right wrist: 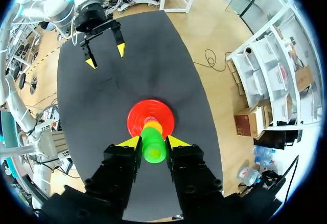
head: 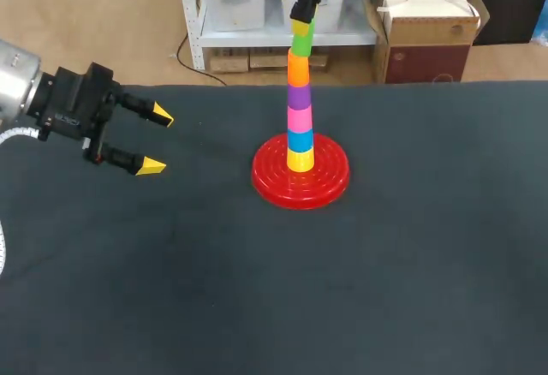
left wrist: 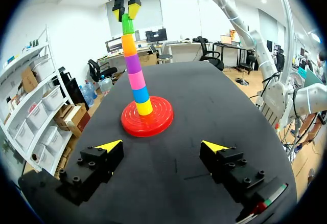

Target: Pick up and stack the cylinders on the red base in this order: pink,purple,orange,green

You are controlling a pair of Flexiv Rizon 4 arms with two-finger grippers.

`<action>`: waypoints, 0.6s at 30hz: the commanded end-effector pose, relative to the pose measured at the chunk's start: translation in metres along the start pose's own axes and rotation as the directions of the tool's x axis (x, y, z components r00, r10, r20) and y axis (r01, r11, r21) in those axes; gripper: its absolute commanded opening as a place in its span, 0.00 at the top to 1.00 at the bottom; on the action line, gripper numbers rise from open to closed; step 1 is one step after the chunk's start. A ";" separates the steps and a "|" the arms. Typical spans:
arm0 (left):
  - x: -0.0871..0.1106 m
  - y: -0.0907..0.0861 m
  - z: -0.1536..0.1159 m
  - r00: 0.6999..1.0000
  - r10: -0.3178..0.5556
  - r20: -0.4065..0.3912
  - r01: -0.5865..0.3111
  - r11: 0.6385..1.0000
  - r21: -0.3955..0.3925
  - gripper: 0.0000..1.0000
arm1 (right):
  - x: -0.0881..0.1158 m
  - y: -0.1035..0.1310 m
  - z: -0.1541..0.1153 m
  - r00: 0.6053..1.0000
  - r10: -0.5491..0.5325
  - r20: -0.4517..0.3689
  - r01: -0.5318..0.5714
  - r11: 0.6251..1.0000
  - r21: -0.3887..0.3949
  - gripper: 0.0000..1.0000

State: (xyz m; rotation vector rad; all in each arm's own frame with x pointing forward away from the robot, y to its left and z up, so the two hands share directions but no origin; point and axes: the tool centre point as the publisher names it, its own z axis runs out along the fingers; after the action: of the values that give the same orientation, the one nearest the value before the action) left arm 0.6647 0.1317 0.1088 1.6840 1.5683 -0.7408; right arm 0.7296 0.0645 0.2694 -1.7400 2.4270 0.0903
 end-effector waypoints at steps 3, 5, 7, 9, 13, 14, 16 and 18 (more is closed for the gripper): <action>0.000 -0.001 0.000 1.000 0.000 -0.001 0.000 1.000 -0.004 0.00 | -0.008 -0.007 0.006 1.000 -0.008 -0.025 0.007 1.000 -0.009 1.00; 0.000 -0.001 0.000 1.000 0.000 -0.001 0.000 1.000 -0.004 0.00 | -0.012 -0.008 0.007 1.000 -0.015 -0.022 0.015 1.000 -0.013 1.00; 0.000 -0.001 0.000 1.000 0.000 -0.001 0.000 1.000 -0.004 0.00 | -0.014 -0.007 0.007 0.999 -0.027 -0.030 0.027 1.000 -0.014 1.00; 0.000 -0.001 0.000 1.000 0.000 -0.001 0.000 1.000 -0.004 0.00 | -0.015 -0.006 0.007 0.998 -0.042 -0.056 0.042 0.999 -0.013 1.00; 0.000 -0.001 0.000 1.000 0.000 -0.001 0.000 1.000 -0.004 0.00 | -0.018 -0.003 0.007 0.986 -0.085 -0.146 0.086 0.996 0.003 1.00; 0.000 -0.001 0.000 1.000 0.000 -0.001 0.000 1.000 -0.004 0.00 | -0.019 -0.003 0.006 0.982 -0.094 -0.162 0.096 0.995 0.007 1.00; 0.000 -0.001 0.000 1.000 0.000 -0.001 0.000 1.000 -0.004 0.00 | -0.022 -0.002 0.004 0.979 -0.102 -0.176 0.106 0.994 0.012 1.00; 0.000 -0.001 0.000 1.000 0.000 -0.001 0.000 1.000 -0.004 0.00 | -0.024 -0.002 0.003 0.976 -0.108 -0.187 0.112 0.994 0.014 1.00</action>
State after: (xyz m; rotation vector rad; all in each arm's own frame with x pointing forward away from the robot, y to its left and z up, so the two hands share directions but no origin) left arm 0.6647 0.1316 0.1089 1.6840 1.5682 -0.7408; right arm 0.7314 0.0793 0.2670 -1.9182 2.4018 -0.0865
